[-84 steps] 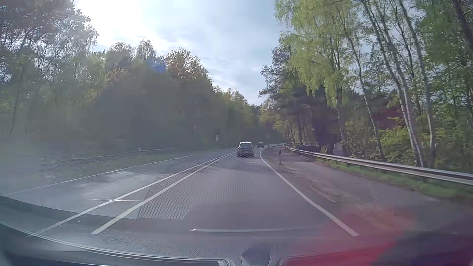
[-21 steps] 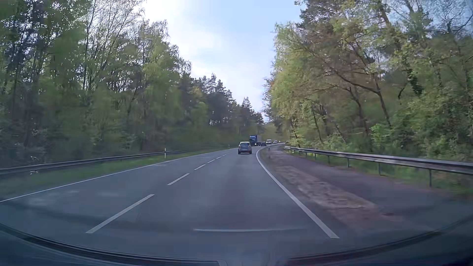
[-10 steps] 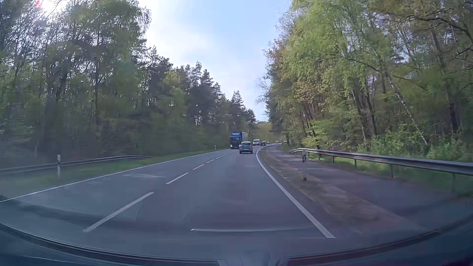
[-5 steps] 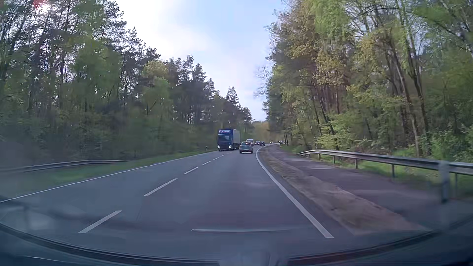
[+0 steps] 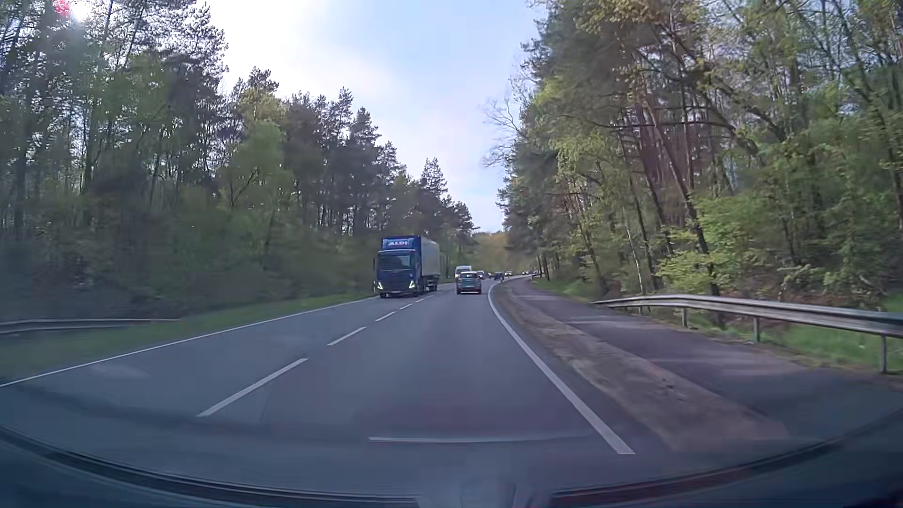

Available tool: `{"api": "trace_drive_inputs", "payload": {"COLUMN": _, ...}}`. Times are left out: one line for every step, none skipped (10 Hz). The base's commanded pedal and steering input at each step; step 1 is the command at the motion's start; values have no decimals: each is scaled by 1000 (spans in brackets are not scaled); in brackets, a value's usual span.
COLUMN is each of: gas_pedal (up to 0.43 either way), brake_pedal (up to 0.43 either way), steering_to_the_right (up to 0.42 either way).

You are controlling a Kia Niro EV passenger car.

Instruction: Follow the waypoints while adhering to traffic rules and regulations

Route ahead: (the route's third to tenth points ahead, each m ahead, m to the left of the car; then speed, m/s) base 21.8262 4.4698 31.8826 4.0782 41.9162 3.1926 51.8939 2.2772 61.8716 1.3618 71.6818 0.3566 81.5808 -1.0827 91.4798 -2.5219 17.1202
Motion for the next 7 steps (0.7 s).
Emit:
{"api": "trace_drive_inputs", "payload": {"gas_pedal": 197, "brake_pedal": 0, "steering_to_the_right": 6}}
{"api": "trace_drive_inputs", "payload": {"gas_pedal": 197, "brake_pedal": 0, "steering_to_the_right": 6}}
{"api": "trace_drive_inputs", "payload": {"gas_pedal": 197, "brake_pedal": 0, "steering_to_the_right": 6}}
{"api": "trace_drive_inputs", "payload": {"gas_pedal": 197, "brake_pedal": 0, "steering_to_the_right": 6}}
{"api": "trace_drive_inputs", "payload": {"gas_pedal": 197, "brake_pedal": 0, "steering_to_the_right": 6}}
{"api": "trace_drive_inputs", "payload": {"gas_pedal": 197, "brake_pedal": 0, "steering_to_the_right": 6}}
{"api": "trace_drive_inputs", "payload": {"gas_pedal": 197, "brake_pedal": 0, "steering_to_the_right": 6}}
